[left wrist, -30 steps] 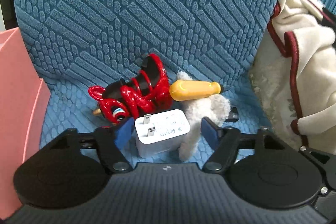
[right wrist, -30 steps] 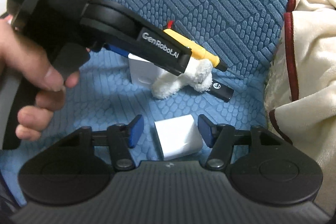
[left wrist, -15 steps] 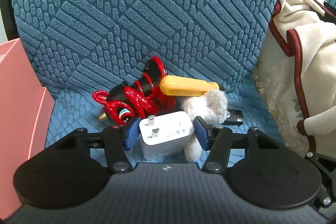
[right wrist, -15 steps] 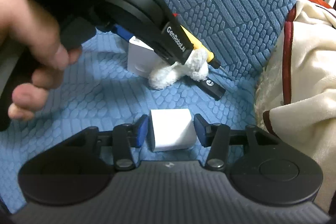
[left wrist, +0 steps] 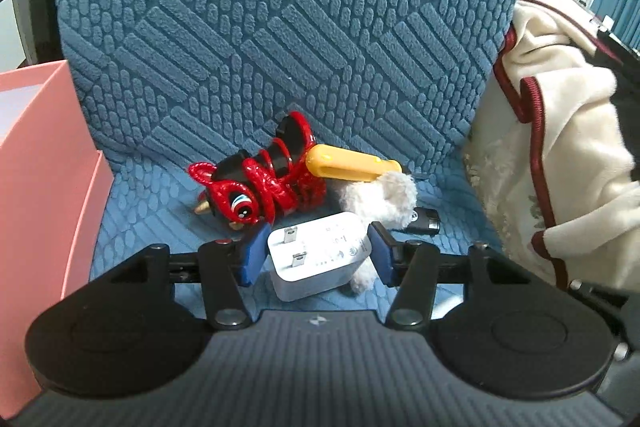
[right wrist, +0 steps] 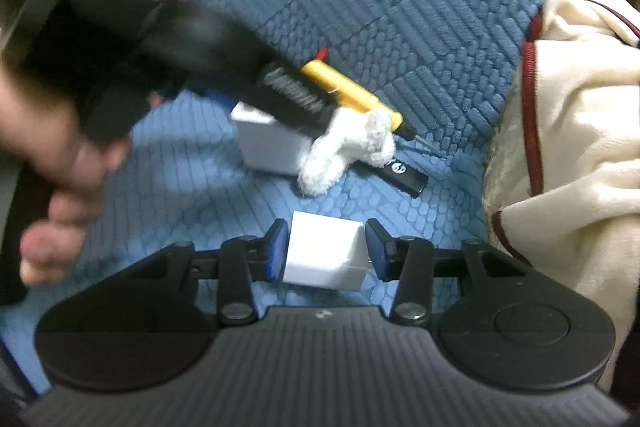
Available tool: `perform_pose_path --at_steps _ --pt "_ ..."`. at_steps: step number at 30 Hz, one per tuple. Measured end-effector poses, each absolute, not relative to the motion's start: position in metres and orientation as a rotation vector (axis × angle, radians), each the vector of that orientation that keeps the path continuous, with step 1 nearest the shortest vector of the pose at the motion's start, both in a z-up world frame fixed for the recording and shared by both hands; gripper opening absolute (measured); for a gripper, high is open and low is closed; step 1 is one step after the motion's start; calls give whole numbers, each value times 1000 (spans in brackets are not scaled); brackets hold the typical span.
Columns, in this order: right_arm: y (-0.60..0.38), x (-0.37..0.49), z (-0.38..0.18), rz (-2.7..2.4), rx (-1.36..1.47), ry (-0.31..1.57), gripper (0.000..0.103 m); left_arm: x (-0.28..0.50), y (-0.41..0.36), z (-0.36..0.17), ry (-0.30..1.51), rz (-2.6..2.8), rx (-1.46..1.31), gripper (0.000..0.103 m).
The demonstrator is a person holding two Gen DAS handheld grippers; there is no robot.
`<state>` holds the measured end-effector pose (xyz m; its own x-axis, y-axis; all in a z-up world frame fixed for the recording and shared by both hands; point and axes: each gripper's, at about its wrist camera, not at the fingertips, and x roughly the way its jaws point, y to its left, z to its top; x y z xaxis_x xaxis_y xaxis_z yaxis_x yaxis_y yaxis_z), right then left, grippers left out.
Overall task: Organize rigid objects
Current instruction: 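Close the right gripper on the small white charger while the left grips the larger white charger, then carry both held white chargers up and over into the pink box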
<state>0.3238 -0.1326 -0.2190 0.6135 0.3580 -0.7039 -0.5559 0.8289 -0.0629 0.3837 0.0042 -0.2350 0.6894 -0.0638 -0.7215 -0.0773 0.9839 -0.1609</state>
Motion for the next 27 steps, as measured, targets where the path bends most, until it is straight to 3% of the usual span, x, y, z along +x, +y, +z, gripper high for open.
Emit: perform_pose_path --at_steps 27 --pt "-169 270 -179 472 -127 866 45 277 10 -181 793 -85 -292 59"
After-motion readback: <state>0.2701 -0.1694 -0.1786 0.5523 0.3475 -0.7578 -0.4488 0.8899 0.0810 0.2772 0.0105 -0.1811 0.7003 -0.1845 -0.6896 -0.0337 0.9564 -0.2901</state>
